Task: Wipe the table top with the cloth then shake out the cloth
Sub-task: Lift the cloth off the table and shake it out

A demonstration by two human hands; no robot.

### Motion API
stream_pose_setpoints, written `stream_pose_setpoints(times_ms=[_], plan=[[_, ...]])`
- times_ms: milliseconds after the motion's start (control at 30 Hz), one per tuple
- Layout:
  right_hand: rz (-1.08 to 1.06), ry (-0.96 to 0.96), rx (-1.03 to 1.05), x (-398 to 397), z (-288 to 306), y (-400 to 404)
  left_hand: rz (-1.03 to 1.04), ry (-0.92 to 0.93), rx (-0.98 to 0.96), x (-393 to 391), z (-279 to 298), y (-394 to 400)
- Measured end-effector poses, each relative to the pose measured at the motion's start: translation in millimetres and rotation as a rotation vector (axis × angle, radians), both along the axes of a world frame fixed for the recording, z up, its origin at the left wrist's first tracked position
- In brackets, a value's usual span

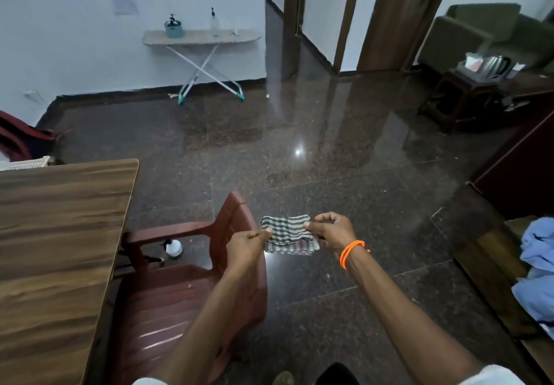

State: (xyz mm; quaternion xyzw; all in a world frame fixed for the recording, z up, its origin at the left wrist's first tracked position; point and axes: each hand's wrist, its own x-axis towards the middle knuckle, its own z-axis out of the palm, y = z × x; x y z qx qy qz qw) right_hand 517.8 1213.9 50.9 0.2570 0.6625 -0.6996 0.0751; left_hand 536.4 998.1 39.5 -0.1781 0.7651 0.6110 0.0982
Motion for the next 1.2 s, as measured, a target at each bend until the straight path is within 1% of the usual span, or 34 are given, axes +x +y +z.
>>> stream_pose_setpoints(times_ms=[200,367,467,533,767,833,967,1100,1200], plan=[[0.119,-0.014,0.014,-95.5,6.5,-15.2,0.112,0.002,-0.044,-72.4,-8.9,-7.0],[0.231,-0.041,0.004,-176.1,-1.8,-26.7,0.224,-0.024,-0.026,-131.1,-19.4,-13.5],[0.297,-0.070,-0.018,-224.4,-9.5,-31.2,0.292,0.017,0.026,-167.5,-17.8,-11.9],[0.346,-0.080,-0.035,-262.7,-14.3,-32.4,0.340,-0.001,0.076,-197.7,-22.5,-9.2],[0.511,-0.091,-0.030,-380.3,-23.0,-48.5,0.574,-0.064,0.201,-286.5,-70.0,-9.9],[0.567,-0.097,-0.022,-408.1,-20.8,-58.4,0.618,-0.083,0.198,-300.6,-46.5,-9.7],[0.676,-0.116,-0.033,-467.0,-21.4,-84.5,0.742,-0.091,0.222,-337.8,-20.7,-21.0],[0.748,-0.097,0.011,-528.8,-28.8,-122.5,0.834,-0.090,0.298,-389.8,-26.7,-45.2],[0.778,-0.094,0.031,-574.3,-34.6,-151.8,0.864,-0.074,0.310,-431.1,-33.7,-69.0]])
